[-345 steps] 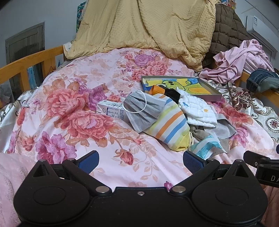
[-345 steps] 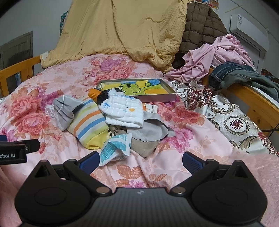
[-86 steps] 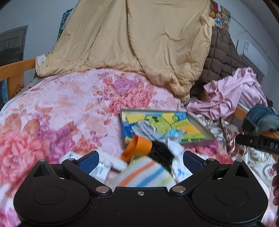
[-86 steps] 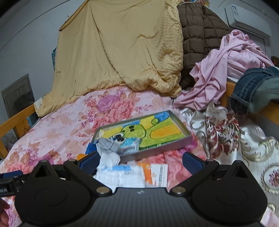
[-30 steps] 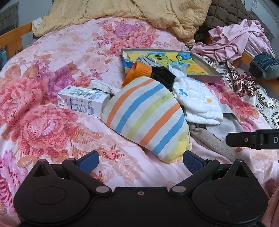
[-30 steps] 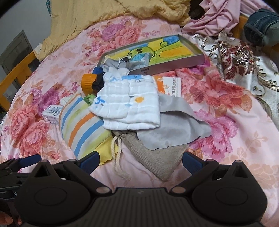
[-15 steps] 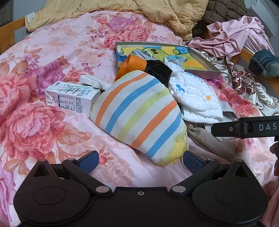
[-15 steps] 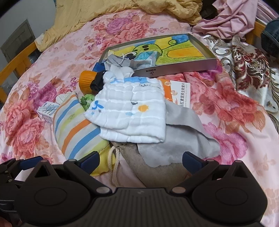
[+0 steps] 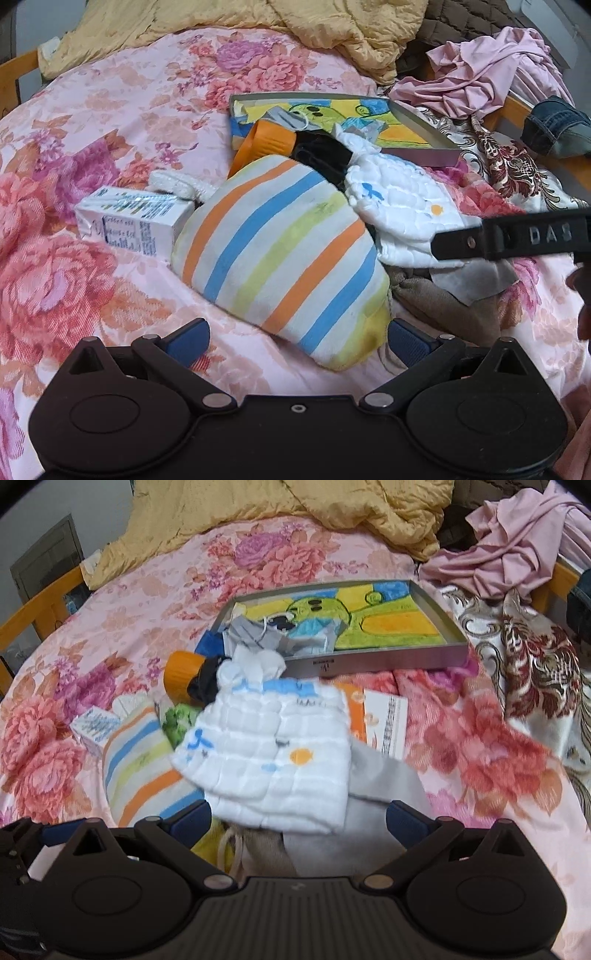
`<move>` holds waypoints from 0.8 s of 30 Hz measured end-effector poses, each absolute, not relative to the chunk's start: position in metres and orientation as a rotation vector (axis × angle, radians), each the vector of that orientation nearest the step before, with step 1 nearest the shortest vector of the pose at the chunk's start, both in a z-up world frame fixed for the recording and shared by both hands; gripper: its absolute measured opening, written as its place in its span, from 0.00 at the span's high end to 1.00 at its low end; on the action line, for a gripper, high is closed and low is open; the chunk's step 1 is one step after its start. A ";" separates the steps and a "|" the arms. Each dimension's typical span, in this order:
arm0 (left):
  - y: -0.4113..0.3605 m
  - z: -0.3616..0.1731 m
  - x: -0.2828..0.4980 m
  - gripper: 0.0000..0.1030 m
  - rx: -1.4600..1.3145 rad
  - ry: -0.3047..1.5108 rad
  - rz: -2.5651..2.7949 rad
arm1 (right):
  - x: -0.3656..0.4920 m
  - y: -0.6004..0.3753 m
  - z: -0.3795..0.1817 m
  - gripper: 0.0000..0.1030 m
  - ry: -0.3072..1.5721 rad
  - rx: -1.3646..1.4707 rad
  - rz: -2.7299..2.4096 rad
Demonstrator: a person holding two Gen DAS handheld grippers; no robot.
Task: Organize soft objects
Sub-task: 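Grasp the white muslin cloth with the right gripper while the left grasps the striped cloth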
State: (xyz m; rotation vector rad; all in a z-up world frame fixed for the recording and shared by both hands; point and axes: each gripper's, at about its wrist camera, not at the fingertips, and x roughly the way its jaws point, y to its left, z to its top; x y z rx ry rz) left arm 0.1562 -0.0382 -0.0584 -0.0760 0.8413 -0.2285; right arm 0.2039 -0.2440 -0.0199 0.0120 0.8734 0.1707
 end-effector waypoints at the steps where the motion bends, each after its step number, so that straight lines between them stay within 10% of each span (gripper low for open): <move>1: -0.039 -0.059 0.157 0.01 -0.069 0.835 -0.230 | 0.206 -0.245 -0.019 0.00 0.867 0.016 0.175; 14: -0.042 -0.062 0.177 0.01 -0.065 0.783 -0.255 | 0.242 -0.244 -0.025 0.00 0.806 0.082 0.227; 24: -0.042 -0.065 0.181 0.23 -0.061 0.779 -0.268 | 0.251 -0.240 -0.037 0.01 0.825 0.135 0.268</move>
